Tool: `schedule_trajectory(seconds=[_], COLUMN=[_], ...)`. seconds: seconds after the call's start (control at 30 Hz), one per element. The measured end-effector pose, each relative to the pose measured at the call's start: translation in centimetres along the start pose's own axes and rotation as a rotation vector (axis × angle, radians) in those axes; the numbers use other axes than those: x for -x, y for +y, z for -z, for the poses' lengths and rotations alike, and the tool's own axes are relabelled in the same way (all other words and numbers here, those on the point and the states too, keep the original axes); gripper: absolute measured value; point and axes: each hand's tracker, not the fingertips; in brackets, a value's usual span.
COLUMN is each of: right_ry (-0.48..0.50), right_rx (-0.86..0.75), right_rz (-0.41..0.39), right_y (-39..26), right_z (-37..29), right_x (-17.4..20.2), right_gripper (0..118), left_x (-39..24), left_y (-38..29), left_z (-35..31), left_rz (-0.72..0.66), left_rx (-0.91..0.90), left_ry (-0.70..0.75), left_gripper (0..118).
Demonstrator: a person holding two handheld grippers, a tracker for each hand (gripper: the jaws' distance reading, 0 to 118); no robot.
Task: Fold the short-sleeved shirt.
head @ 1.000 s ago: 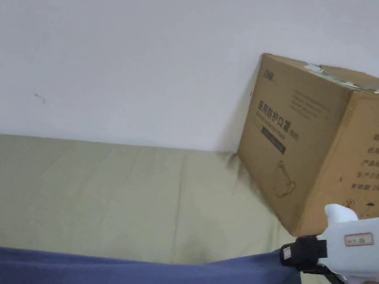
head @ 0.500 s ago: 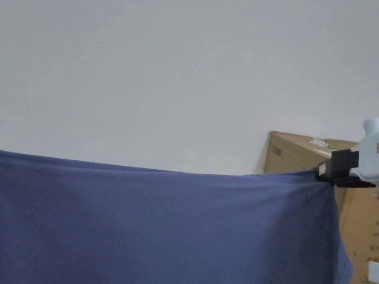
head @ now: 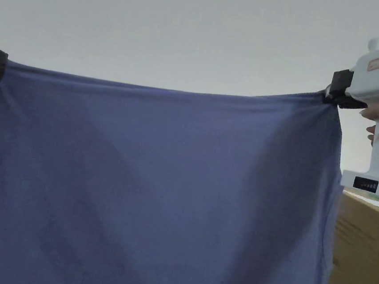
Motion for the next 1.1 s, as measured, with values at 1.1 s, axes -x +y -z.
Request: schedule_trajectory(seconds=[1.1], right_ry=[-0.096], right_rx=[0.519], right_rz=[0.135], right_y=[-55.3], right_z=[-30.2], right_x=[-6.3], right_gripper=[1], left_x=[2.0], left_y=[-49.9], left_z=[-26.5], left_rz=[-0.136], left_rx=[0.494], left_ry=[-0.064], left_gripper=[1])
